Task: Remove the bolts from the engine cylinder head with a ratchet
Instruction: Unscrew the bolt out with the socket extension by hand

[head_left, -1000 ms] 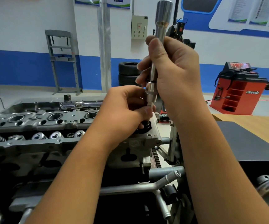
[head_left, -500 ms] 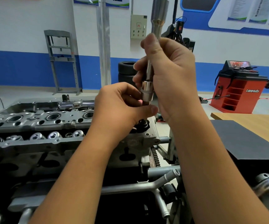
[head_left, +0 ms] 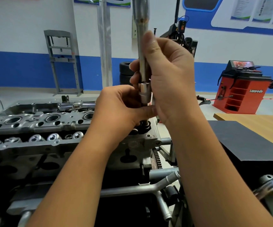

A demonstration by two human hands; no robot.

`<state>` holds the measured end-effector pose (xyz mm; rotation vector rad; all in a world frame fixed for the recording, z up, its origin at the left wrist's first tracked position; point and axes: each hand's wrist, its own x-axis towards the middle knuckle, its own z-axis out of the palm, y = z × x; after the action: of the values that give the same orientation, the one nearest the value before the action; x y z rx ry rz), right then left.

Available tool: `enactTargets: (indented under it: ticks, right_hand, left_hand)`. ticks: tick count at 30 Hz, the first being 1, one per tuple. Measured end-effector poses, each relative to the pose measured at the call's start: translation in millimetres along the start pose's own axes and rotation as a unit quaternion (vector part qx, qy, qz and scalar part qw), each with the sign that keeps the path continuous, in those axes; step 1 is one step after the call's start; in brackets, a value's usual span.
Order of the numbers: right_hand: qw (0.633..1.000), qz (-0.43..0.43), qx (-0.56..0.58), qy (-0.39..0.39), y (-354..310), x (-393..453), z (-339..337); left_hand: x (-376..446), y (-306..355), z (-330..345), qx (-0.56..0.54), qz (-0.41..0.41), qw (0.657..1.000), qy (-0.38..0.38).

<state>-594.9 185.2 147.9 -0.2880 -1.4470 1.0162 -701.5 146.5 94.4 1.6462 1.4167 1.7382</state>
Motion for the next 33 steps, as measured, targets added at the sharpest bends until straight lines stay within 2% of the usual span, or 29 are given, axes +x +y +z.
enactTargets:
  ticks: [4, 8, 11, 15, 20, 26, 27, 30, 31, 33]
  right_hand:
    - [0.997, -0.055, -0.051, -0.007, 2.4, -2.6, 4.7]
    - [0.999, -0.035, -0.037, 0.016, 2.7, 0.3, 4.0]
    - [1.000, 0.007, 0.014, 0.024, 0.3, 1.0, -1.0]
    - [1.000, -0.008, 0.006, 0.013, -1.4, 1.0, -3.3]
    - [1.000, -0.010, 0.006, 0.012, -1.8, 2.8, -4.9]
    - [1.000, -0.003, -0.015, 0.003, -3.7, 0.2, -1.1]
    - [1.000, -0.010, -0.023, -0.001, -4.4, 0.2, -1.5]
    - [0.999, -0.029, -0.040, -0.006, -4.3, 0.8, -3.0]
    - [0.999, -0.031, -0.040, -0.006, -3.7, 1.1, -3.4]
    - [0.999, -0.026, -0.032, -0.009, -3.0, 1.7, -3.8]
  left_hand:
    - [0.3, 1.4, -1.3, 0.000, -0.001, 0.999, -0.047]
    - [0.7, 0.9, -4.5, -0.036, -0.008, 0.994, -0.101]
    - [0.0, 2.5, -1.2, -0.010, 0.001, 0.998, -0.068]
    - [0.0, 1.2, 2.2, 0.016, 0.003, 1.000, 0.010]
    - [-1.1, 3.8, -1.0, -0.019, -0.002, 0.995, -0.094]
    - [0.4, -0.2, 1.9, 0.030, 0.006, 0.999, 0.033]
    - [0.4, -0.3, 1.2, 0.026, 0.010, 0.999, 0.021]
    - [-0.9, 2.2, -0.5, -0.010, 0.012, 0.997, -0.082]
    - [-0.9, 2.3, -0.9, -0.014, 0.013, 0.995, -0.093]
    - [-0.2, 1.9, -0.4, -0.002, 0.020, 0.998, -0.064]
